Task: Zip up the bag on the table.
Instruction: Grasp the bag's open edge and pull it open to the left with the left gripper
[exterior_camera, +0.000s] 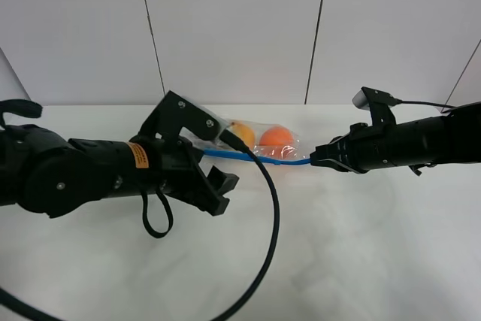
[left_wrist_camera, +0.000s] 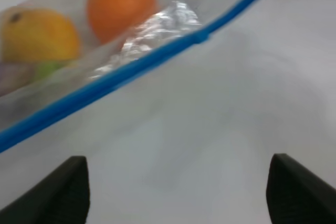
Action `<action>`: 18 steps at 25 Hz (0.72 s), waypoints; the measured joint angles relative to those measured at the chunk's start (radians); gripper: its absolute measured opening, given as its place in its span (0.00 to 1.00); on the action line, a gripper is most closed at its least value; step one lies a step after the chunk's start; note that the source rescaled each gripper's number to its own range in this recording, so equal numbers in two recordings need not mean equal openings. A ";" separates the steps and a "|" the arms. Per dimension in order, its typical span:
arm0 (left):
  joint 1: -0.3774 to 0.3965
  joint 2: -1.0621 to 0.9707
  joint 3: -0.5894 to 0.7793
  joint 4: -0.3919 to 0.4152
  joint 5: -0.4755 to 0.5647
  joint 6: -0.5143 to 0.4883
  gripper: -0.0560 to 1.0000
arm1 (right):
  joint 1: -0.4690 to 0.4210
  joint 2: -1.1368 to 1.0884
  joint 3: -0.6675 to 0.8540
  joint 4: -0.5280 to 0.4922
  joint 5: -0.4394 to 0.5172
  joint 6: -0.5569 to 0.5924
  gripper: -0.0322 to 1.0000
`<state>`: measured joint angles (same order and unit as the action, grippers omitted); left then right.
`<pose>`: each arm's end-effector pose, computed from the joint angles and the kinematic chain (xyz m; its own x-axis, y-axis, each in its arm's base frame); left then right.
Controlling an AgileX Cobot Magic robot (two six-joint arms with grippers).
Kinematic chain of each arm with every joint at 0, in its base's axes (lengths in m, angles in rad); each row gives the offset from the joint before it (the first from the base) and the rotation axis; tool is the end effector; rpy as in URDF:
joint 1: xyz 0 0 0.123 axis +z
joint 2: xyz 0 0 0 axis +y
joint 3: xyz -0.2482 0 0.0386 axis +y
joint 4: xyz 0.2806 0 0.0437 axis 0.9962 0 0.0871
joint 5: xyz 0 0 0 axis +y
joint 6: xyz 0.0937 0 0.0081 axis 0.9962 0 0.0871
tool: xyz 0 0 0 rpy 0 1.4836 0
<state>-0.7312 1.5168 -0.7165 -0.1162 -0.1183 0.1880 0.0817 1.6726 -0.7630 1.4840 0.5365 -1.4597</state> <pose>0.2463 -0.2192 0.1492 -0.3687 0.4282 -0.8251 0.6878 0.7227 0.0677 0.3173 0.0741 0.1093 -0.7683 -0.0541 -0.6378 -0.3882 0.8317 0.3970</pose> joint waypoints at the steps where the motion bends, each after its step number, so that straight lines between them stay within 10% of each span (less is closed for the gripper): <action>1: -0.013 0.008 -0.006 0.007 0.000 0.002 1.00 | 0.000 0.000 0.000 -0.001 0.000 0.001 0.03; 18: -0.101 0.210 -0.204 0.025 0.060 0.147 1.00 | 0.000 0.000 0.000 -0.032 -0.002 0.050 0.03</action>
<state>-0.8325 1.7265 -0.9208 -0.0909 -0.0579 0.3351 0.0817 1.6726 -0.7630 1.4516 0.5346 -1.4101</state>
